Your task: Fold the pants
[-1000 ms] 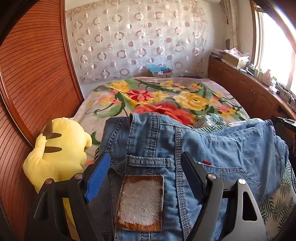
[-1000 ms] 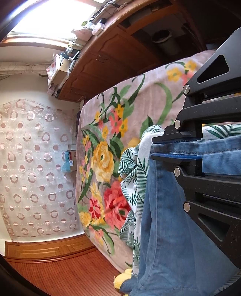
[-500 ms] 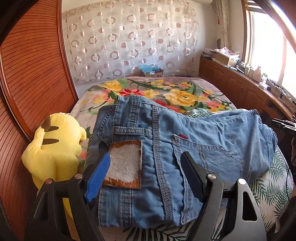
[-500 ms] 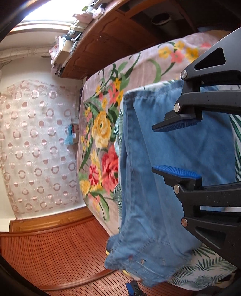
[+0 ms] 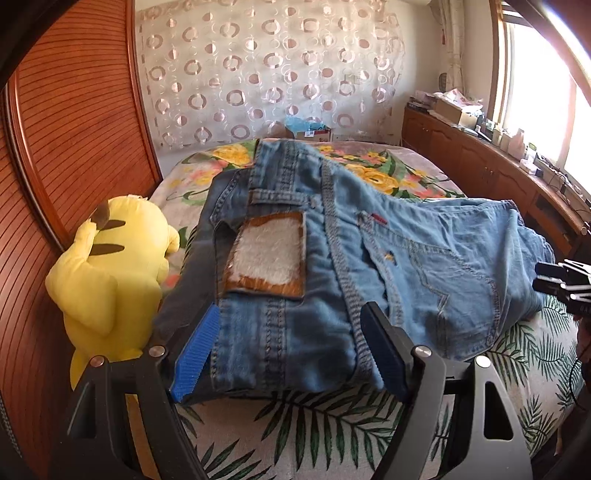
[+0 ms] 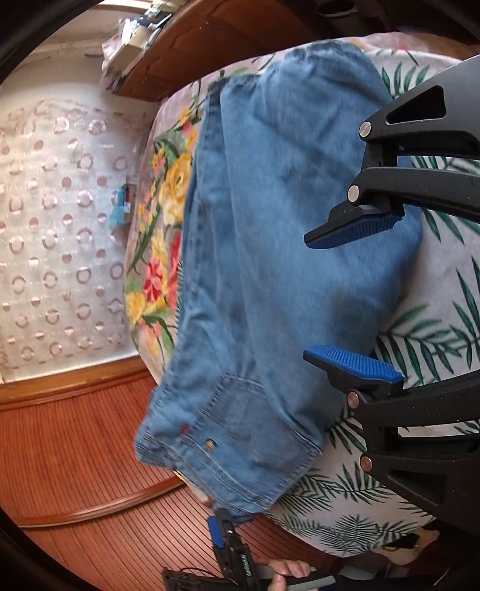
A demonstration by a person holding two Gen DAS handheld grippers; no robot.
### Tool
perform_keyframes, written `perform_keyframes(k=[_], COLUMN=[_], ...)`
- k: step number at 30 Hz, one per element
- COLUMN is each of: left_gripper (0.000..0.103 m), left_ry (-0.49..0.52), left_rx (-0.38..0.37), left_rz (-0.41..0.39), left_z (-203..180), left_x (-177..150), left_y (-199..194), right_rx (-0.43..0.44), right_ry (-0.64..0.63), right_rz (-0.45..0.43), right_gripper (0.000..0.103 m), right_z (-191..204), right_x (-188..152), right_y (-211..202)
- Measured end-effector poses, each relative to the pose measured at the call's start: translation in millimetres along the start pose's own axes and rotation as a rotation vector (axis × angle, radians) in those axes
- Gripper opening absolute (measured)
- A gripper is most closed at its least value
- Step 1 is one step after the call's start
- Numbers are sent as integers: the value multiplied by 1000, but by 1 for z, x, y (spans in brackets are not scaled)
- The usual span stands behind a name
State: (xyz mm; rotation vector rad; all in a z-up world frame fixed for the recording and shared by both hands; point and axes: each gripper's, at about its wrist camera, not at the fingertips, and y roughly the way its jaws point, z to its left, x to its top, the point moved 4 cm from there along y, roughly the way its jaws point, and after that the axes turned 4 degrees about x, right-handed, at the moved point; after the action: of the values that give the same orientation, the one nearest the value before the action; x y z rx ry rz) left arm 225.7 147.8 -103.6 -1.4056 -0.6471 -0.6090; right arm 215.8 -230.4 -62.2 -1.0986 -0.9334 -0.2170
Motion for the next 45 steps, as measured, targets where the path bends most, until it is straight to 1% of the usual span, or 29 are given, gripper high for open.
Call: perform_keyframes(k=[2, 4, 6, 7, 9, 11, 13, 15, 16, 19, 22, 23, 24, 25, 27, 28, 31, 35, 38, 41, 45], left_gripper=[79, 79, 79, 77, 71, 68, 63, 54, 52, 37, 28, 24, 20, 19, 17, 17, 15, 13, 13, 12, 12], left_ry=[-10, -23, -23, -23, -27, -28, -28, -28, -27, -21, -15, -10, -5, -2, -4, -10, -3, 16, 14, 12, 9], left_rx=[4, -7, -17, -22, -42, -45, -50, -57, -58, -49, -62, -61, -51, -45, -42, -41, -45, -47, -58, -68, -85], left_rz=[7, 13, 12, 11, 11, 7, 10, 12, 14, 9, 5, 1, -10, -15, -35, -53, -86, -129, -164, -199, -235], left_z=[5, 9, 10, 10, 11, 11, 10, 10, 9, 7, 4, 3, 2, 2, 1, 1, -4, -15, -20, -24, -29], left_x=[-4, -7, -9, -10, -11, -13, -14, -14, -15, -15, -14, -14, -13, -13, -10, -8, -3, 2, 2, 0, -13], left_y=[3, 6, 6, 6, 6, 5, 5, 5, 5, 3, 0, -2, -4, -5, -11, -16, -29, -49, -66, -86, -115], right_rx=[11, 20, 11, 4, -4, -13, -22, -25, -25, -38, -48, -52, -55, -52, -54, -67, -70, -63, -80, -93, -97], right_ry=[-22, -43, -67, -80, -95, -110, -123, -128, -130, -152, -167, -174, -183, -192, -202, -210, -198, -177, -185, -178, -156], right_rz=[22, 40, 48, 52, 61, 72, 89, 105, 113, 112, 109, 107, 99, 90, 79, 72, 43, -1, -40, -75, -113], right_gripper=[58, 59, 60, 61, 62, 63, 70, 73, 73, 73, 73, 66, 50, 32, 14, 9, 5, 4, 4, 4, 4], right_z=[3, 7, 15, 17, 18, 18, 21, 24, 24, 29, 33, 34, 36, 37, 38, 39, 40, 42, 45, 47, 50], right_x=[-5, -7, -5, -6, -5, -6, -7, -7, -9, -9, -10, -10, -9, -9, -9, -9, -9, -8, -10, -16, -31], right_y=[4, 8, 10, 13, 18, 21, 30, 38, 43, 50, 55, 56, 56, 54, 51, 50, 43, 26, 9, -9, -31])
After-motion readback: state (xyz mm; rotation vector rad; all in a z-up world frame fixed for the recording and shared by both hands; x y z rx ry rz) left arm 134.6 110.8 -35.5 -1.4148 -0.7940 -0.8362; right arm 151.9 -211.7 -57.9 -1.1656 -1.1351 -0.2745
